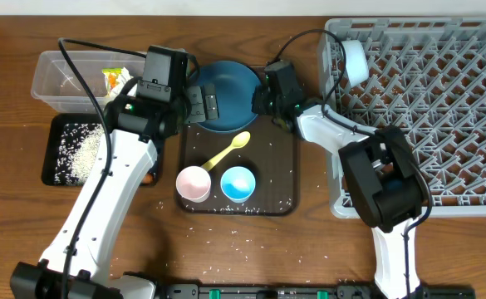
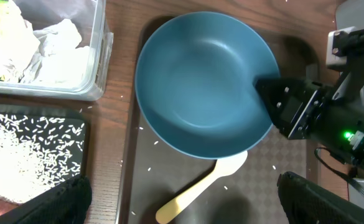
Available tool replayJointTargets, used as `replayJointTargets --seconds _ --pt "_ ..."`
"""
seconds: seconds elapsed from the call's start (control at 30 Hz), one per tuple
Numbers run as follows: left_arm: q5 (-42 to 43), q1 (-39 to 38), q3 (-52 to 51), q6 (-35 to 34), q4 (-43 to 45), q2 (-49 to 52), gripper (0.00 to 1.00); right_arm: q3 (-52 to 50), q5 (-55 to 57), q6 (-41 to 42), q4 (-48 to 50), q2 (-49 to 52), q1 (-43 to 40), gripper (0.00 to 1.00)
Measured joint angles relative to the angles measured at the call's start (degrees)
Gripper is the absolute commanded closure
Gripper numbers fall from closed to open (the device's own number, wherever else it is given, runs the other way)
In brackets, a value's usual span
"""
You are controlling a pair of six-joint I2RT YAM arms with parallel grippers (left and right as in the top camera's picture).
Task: Sort waste into correct bins and load items into the dishwasher rack
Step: 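Lift the blue plate with the right gripper and stand it in the rack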
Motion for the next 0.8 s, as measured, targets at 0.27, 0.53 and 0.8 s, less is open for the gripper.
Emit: replayJointTargets --seconds 0.27,0.53,0.8 --pt "0.0 0.0 0.0 0.0 0.0 0.0 0.03 0.0 0.22 0.02 -0.94 0.02 1.03 0.99" --pt "0.0 0.0 0.0 0.0 -0.02 0.0 0.03 0.04 1.57 -4.09 -3.76 -2.49 -2.34 0.99" --pt "0.0 0.0 0.0 0.0 -0.02 0.0 0.03 1.2 15.15 -12.55 -11.43 -22.36 -9.57 0.99"
